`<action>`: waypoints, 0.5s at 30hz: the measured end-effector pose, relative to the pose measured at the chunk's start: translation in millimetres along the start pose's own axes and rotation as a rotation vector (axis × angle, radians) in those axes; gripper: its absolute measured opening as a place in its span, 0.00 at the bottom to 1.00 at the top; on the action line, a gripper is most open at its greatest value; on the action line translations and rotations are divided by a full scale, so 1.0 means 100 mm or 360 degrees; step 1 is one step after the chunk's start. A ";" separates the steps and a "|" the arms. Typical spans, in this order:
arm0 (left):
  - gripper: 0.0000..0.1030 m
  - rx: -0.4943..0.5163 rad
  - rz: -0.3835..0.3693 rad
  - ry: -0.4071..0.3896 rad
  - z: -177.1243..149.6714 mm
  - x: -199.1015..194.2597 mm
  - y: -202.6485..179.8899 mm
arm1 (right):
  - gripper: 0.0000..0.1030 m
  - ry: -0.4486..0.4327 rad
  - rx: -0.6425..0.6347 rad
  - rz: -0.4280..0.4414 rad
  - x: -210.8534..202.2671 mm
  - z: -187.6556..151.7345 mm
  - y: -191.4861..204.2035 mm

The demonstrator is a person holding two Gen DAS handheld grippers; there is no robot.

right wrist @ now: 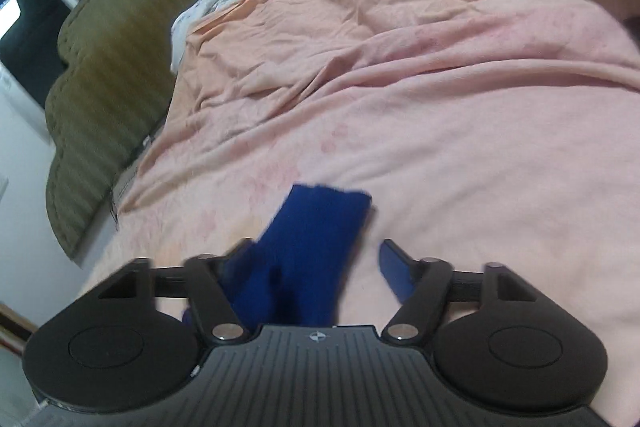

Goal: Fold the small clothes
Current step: 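Grasp the blue sweater's sleeve cuff with the right tool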

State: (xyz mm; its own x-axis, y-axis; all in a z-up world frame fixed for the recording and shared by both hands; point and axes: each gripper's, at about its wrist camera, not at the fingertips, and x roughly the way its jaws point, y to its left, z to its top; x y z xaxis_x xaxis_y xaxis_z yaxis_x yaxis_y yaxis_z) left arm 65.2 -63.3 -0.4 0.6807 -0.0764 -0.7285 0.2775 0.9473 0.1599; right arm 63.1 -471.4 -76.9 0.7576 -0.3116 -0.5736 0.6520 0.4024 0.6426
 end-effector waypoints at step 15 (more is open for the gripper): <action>1.00 -0.0005 0.0062 -0.0004 0.02 -0.04 0.07 | 0.07 -0.0345 -0.0398 -0.0246 -0.50 0.69 0.16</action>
State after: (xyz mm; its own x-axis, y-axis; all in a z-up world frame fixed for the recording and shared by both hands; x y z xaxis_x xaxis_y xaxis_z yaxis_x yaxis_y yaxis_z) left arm 65.6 -57.2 5.0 0.6925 -0.0402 -0.7203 0.2487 0.9505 0.1860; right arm 37.8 -508.5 -2.4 0.6572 -0.5497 -0.5157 0.7519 0.5261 0.3974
